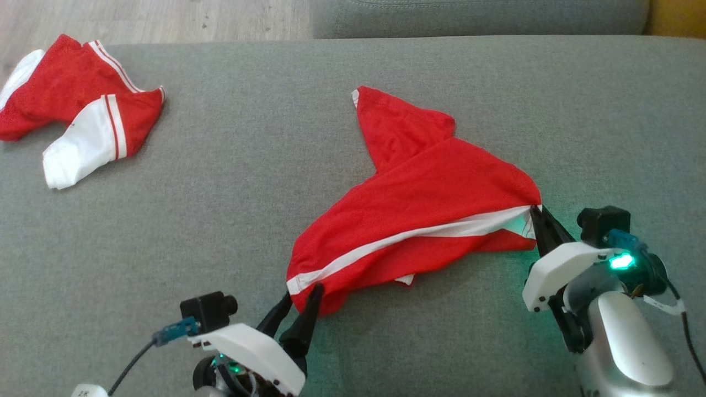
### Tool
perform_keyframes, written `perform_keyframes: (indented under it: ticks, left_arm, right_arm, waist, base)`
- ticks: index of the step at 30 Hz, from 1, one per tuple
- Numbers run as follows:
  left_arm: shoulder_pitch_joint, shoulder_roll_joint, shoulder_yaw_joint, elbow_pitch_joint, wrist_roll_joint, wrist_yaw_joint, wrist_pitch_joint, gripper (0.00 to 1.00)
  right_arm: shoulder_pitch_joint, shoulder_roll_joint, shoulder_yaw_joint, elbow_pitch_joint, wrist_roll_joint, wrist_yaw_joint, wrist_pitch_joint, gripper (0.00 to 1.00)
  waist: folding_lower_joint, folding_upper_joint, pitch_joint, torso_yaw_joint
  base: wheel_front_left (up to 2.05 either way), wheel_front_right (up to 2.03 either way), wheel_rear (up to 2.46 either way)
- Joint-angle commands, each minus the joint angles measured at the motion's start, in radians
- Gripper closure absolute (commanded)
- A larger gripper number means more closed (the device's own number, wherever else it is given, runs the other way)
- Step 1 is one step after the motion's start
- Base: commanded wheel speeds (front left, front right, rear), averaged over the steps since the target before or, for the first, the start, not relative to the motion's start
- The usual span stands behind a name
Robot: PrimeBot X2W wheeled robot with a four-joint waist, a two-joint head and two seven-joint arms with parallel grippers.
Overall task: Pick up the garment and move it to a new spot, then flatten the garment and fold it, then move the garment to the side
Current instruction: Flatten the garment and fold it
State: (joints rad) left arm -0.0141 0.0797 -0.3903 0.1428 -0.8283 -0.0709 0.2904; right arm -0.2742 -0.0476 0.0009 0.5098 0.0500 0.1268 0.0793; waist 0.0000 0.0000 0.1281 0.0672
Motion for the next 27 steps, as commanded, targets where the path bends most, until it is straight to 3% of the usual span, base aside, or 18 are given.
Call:
perform_keyframes:
  ticks: [1, 3, 6, 7, 8, 11, 12, 14, 22, 27]
  left_arm:
    - [-0.041, -0.007, 0.039, -0.031, -0.015, -0.003, -0.008, 0.00]
    - [-0.053, -0.013, 0.052, -0.031, -0.057, -0.009, -0.018, 0.00]
    - [-0.065, -0.021, 0.071, -0.023, -0.128, -0.008, -0.032, 0.13]
    - [-0.070, -0.023, 0.073, -0.017, -0.143, -0.006, -0.035, 0.28]
    - [-0.075, -0.024, 0.072, -0.008, -0.153, -0.003, -0.038, 0.53]
    - [-0.089, -0.026, 0.062, 0.015, -0.167, -0.003, -0.045, 0.84]
    - [-0.089, -0.026, 0.062, 0.015, -0.167, -0.003, -0.045, 0.84]
    - [-0.100, -0.027, 0.065, 0.021, -0.173, -0.003, -0.072, 1.00]
    - [-0.155, -0.016, 0.070, 0.008, -0.094, -0.026, -0.227, 1.00]
    - [-0.205, 0.033, 0.058, -0.052, -0.013, -0.038, -0.279, 1.00]
  right_arm:
    - [-0.024, -0.003, 0.028, -0.038, 0.000, 0.004, -0.008, 1.00]
    - [-0.025, -0.003, 0.029, -0.039, 0.000, 0.004, -0.011, 1.00]
    - [-0.025, -0.003, 0.034, -0.040, 0.003, 0.004, -0.014, 1.00]
    - [-0.026, -0.003, 0.035, -0.041, 0.004, 0.004, -0.017, 1.00]
    - [-0.026, -0.003, 0.037, -0.042, 0.005, 0.004, -0.019, 1.00]
    - [-0.028, -0.003, 0.040, -0.046, 0.009, 0.004, -0.027, 1.00]
    - [-0.028, -0.003, 0.040, -0.046, 0.009, 0.004, -0.027, 1.00]
    - [-0.033, -0.003, 0.040, -0.046, 0.009, 0.004, -0.036, 1.00]
    - [-0.052, -0.003, 0.049, -0.090, 0.035, 0.004, -0.100, 1.00]
    - [-0.057, -0.003, 0.066, -0.195, 0.064, 0.004, -0.125, 1.00]
  waist:
    - [0.0000, 0.0000, 0.001, -0.002]
    - [0.0000, 0.0000, 0.002, -0.005]
    - [0.0000, 0.0000, 0.002, -0.009]
    - [0.0000, 0.0000, 0.002, -0.010]
    - [0.0000, 0.0000, 0.002, -0.011]
    - [0.0000, 0.0000, 0.003, -0.017]
    - [0.0000, 0.0000, 0.003, -0.017]
    - [0.0000, 0.0000, 0.004, -0.019]
    - [0.0000, 0.0000, -0.013, -0.027]
    - [0.0000, 0.0000, -0.048, -0.037]
  base:
    - [0.00, 0.00, 0.00]
    - [0.00, 0.00, 0.00]
    - [0.00, 0.00, 0.00]
    - [0.00, 0.00, 0.00]
    - [0.00, 0.00, 0.00]
    - [0.00, 0.00, 0.00]
    - [0.00, 0.00, 0.00]
    - [0.00, 0.00, 0.00]
    - [0.00, 0.00, 0.00]
    - [0.00, 0.00, 0.00]
